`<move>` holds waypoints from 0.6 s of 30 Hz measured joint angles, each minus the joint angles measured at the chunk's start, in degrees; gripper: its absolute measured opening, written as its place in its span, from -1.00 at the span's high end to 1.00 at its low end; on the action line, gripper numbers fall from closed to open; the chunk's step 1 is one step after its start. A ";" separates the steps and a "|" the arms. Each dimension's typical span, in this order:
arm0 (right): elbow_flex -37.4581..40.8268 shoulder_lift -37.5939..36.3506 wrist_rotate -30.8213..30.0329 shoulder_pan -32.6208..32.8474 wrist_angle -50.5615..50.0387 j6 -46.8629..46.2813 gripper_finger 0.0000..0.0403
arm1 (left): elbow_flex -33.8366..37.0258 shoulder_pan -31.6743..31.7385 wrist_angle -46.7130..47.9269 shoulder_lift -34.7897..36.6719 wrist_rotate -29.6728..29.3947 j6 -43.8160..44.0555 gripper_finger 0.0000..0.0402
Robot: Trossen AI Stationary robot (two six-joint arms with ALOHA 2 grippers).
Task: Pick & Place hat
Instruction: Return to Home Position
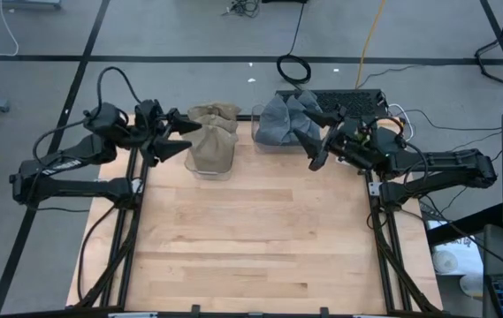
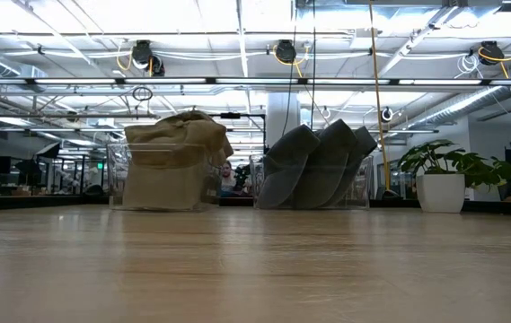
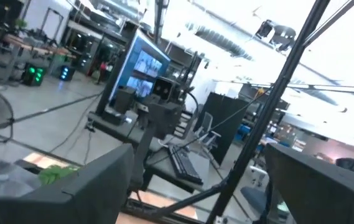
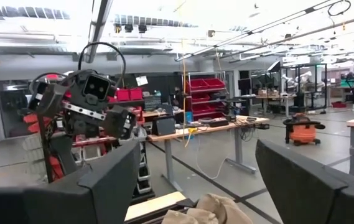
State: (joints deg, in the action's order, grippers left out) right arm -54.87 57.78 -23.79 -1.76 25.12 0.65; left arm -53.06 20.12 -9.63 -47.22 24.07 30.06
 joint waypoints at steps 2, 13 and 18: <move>0.00 -0.02 0.02 0.00 0.04 -0.52 -0.51 | 0.00 0.02 0.01 0.03 1.22 0.51 -0.86; 0.00 -4.98 1.51 0.00 -15.16 -6.97 -0.51 | 0.00 -2.67 8.48 6.59 -5.84 -8.27 -0.85; 0.00 -9.61 1.49 0.00 -22.92 -7.02 -0.51 | 0.00 -3.89 20.14 12.23 -10.36 -11.16 -0.87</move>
State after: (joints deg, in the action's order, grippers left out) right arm -54.87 48.17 -22.31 -1.76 2.20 -6.37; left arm -53.06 16.23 10.52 -34.99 13.71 18.90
